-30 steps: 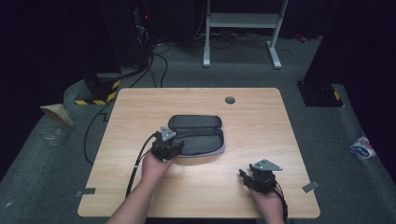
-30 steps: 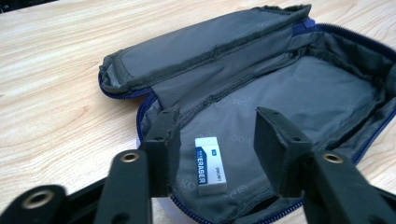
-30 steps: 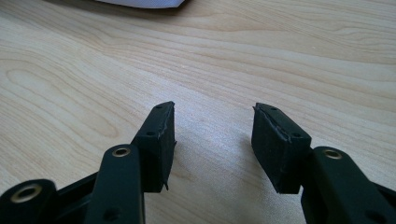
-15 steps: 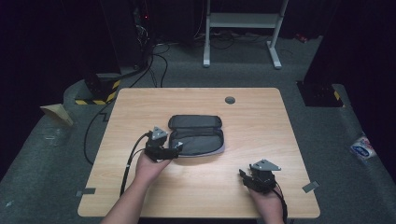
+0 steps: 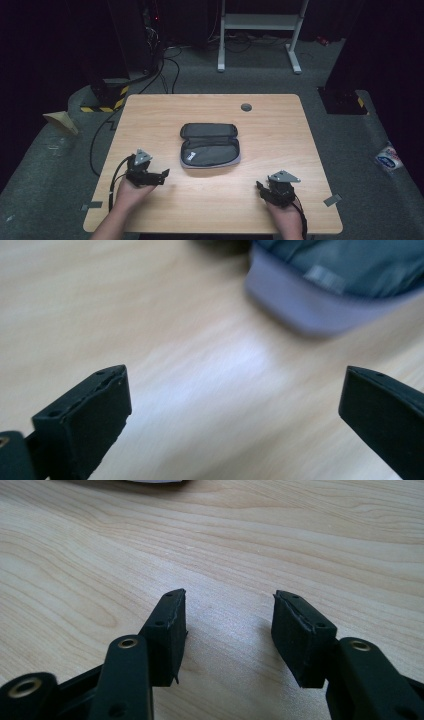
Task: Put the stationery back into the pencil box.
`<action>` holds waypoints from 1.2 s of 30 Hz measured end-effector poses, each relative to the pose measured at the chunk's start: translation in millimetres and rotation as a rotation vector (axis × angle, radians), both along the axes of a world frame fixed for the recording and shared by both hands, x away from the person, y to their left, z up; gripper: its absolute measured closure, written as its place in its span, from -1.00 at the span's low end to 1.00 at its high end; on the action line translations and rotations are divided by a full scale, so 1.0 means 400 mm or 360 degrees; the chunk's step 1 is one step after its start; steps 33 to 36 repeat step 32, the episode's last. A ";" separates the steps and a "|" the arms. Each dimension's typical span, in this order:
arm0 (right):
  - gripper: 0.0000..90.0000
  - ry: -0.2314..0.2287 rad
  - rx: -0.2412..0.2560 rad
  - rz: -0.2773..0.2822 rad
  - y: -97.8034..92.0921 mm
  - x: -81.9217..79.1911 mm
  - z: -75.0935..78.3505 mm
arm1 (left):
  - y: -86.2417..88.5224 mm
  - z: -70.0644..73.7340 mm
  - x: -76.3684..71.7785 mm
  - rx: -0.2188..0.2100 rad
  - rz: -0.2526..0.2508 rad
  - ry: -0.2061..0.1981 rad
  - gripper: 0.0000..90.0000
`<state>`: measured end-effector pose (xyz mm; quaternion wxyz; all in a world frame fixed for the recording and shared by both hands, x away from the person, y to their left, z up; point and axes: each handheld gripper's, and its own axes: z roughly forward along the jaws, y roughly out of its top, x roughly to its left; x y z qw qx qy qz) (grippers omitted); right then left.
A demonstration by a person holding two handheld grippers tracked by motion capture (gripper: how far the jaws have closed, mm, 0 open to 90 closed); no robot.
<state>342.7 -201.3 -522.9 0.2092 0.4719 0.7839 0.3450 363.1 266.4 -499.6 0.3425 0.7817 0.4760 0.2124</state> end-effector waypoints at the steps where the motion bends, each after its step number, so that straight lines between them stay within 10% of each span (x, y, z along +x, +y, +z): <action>1: 0.04 -0.0001 -0.0001 -0.0005 0.000 0.000 0.000 | 0.016 -0.009 -0.008 0.0033 0.0004 0.0022 -1.00; 11: -0.11 0.0001 -0.0024 -0.0053 0.003 0.000 -0.001 | 0.125 -0.076 -0.078 0.0026 0.0000 0.0077 -1.00; 36: -0.39 0.0026 -0.0027 -0.0095 0.008 0.009 -0.002 | 0.125 -0.078 -0.097 0.0024 0.0110 0.0050 -0.95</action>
